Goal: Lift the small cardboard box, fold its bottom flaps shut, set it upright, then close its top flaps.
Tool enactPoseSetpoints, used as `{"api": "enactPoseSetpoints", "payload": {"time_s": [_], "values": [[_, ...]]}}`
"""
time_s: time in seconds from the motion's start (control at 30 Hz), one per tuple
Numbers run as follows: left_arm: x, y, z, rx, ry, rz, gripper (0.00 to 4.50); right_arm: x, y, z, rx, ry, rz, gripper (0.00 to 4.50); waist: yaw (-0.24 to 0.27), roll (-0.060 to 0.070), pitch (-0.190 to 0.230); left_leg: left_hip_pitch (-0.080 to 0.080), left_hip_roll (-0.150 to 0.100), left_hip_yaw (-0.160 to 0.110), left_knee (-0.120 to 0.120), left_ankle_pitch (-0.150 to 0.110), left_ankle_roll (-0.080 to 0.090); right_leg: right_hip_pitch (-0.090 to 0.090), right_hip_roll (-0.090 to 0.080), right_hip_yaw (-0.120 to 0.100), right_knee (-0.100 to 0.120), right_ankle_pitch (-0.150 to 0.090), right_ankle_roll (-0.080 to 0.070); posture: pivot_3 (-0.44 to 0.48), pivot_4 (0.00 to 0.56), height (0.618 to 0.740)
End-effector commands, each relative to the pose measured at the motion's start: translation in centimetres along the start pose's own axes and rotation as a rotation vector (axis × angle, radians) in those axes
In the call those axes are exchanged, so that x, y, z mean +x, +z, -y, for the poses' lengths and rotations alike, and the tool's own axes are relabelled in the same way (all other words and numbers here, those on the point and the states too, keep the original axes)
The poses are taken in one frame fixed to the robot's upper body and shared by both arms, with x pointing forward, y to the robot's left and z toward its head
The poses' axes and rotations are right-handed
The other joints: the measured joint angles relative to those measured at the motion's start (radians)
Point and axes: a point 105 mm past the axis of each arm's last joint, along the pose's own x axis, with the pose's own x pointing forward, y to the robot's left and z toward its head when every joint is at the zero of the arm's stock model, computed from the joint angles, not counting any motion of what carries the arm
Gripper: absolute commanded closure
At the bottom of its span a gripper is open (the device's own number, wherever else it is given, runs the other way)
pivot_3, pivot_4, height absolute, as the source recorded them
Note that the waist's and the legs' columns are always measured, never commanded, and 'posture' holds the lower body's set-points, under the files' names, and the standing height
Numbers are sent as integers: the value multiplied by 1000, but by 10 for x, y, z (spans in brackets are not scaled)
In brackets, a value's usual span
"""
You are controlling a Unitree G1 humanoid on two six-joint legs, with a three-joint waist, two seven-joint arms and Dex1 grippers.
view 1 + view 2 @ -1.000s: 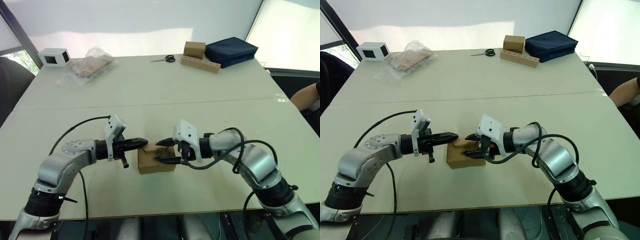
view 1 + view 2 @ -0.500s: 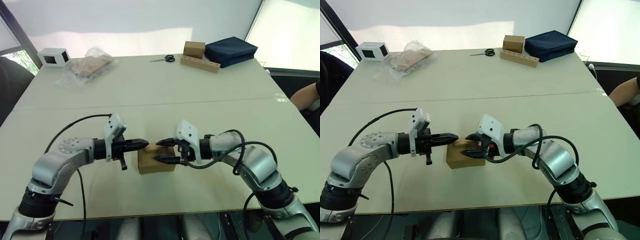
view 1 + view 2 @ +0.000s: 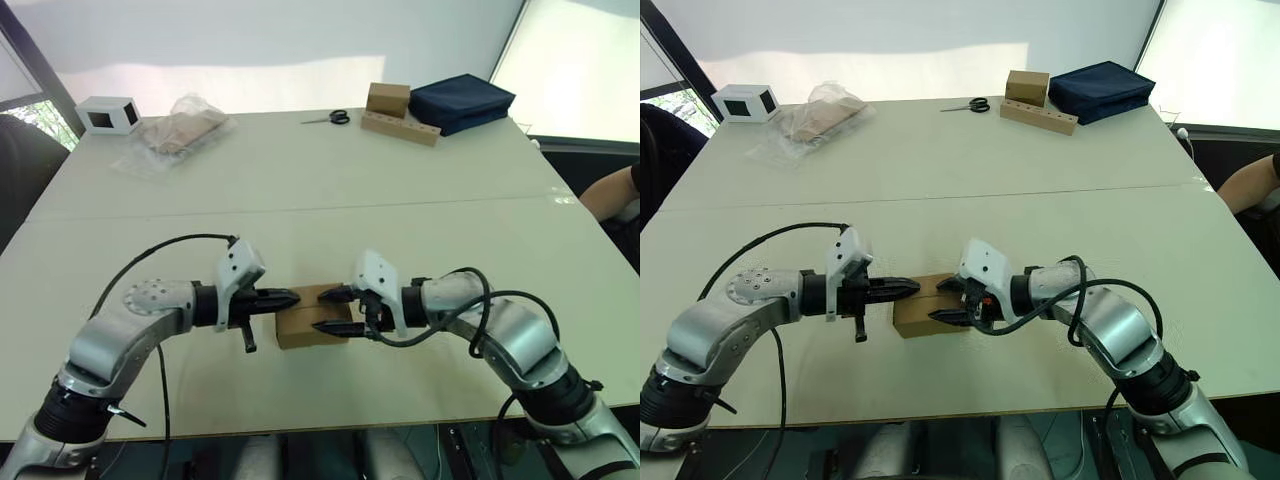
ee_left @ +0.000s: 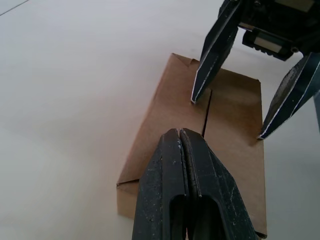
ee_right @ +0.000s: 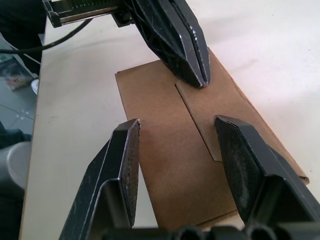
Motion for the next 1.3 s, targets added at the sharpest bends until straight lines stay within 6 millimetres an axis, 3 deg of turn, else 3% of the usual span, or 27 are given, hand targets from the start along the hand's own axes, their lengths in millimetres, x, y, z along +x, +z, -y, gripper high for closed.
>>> {"api": "enactPoseSetpoints", "payload": {"time_s": [0.03,0.5,0.57,0.67,0.77,0.87,1.0,1.1,1.2,1.3], "values": [[3,-8,7,27,-25,-41,4500,3,-2,-4,-23,8,-31,2111,0,0,0,0,0,0,0,0,0,0,0,0,0,0,0,0,150,740],[1,-11,5,33,-7,-51,4500,2,-4,-1,-27,5,-43,2111,0,0,0,1,0,0,0,0,0,1,0,0,0,0,0,0,150,740],[-1,-7,3,13,1,-20,4500,-1,8,1,-59,-6,37,2111,1,0,0,1,0,0,0,0,0,1,0,0,0,0,0,0,150,740],[-16,24,-9,-36,72,146,4500,-21,36,4,-42,-8,175,2111,2,0,0,0,0,0,0,0,0,1,0,0,0,0,0,0,150,740],[-35,44,-13,73,156,247,4500,-40,51,0,-7,20,255,2111,1,0,1,0,0,0,0,0,0,0,0,0,0,0,0,0,150,740],[-50,42,-16,-4,169,199,4500,-59,57,5,32,-11,301,2111,1,-1,1,0,0,0,0,0,1,0,0,0,0,0,0,0,150,740],[-70,41,-16,-59,216,194,4500,-73,50,11,62,-80,282,2111,0,0,1,0,0,0,0,0,1,0,0,0,0,0,0,0,150,740],[-80,32,-7,-85,242,153,4500,-81,31,7,117,-109,230,2111,3,-1,1,0,0,0,0,-1,1,0,0,0,0,0,0,0,150,740],[-86,2,7,-118,264,36,4500,-87,-1,-6,221,-119,153,2111,3,-1,1,0,0,1,0,-1,1,0,-1,0,-1,0,0,0,150,740],[-92,-20,16,-193,283,3,4500,-90,-15,-14,275,-124,123,2111,3,-1,1,0,0,1,-1,-1,1,1,-1,1,-1,0,0,0,150,740]]}}
